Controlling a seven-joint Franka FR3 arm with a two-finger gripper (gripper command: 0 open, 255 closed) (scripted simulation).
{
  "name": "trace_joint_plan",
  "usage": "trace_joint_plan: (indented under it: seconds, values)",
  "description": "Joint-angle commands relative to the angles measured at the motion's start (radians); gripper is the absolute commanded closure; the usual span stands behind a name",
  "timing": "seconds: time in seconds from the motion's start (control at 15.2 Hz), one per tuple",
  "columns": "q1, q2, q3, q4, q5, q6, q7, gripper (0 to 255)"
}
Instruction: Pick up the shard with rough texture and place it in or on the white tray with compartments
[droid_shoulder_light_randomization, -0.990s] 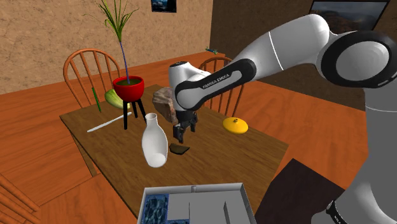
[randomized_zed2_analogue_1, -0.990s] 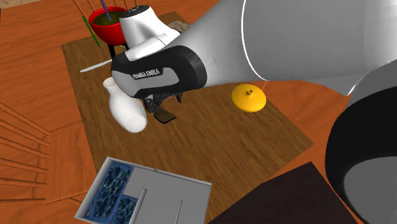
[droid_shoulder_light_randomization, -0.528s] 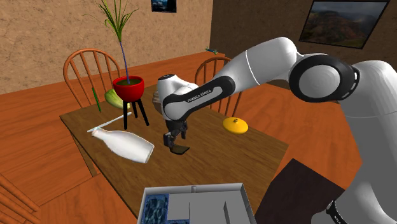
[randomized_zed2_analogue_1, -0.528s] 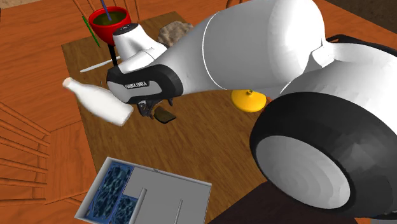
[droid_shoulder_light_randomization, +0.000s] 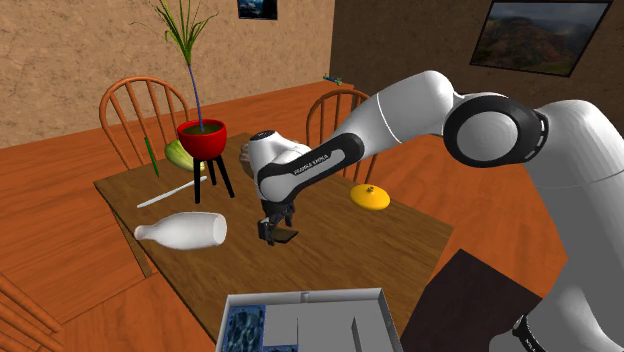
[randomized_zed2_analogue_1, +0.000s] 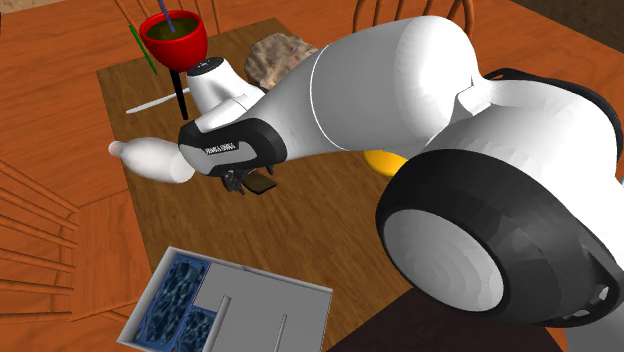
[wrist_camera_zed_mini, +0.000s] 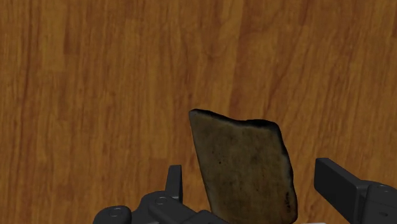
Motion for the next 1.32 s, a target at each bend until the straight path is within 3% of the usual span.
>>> trace_joint_plan:
  seconds: [0.0,0.26,0.33,0.92,1.25]
  values:
    - [0.000,0.000,0.000,-0.001,0.000,0.002,0.000,0]
    - [0.000,0.000,0.000,-0.001,0.000,0.001,0.000,0]
    - [0.000,0.000,0.000,-0.001,0.000,0.001,0.000,255]
    - [0.000,0.000,0.000,-0.001,0.000,0.002,0.000,255]
    - [-0.004,-0.040,0.007,0.002,0.009,-0.041,-0.005,255]
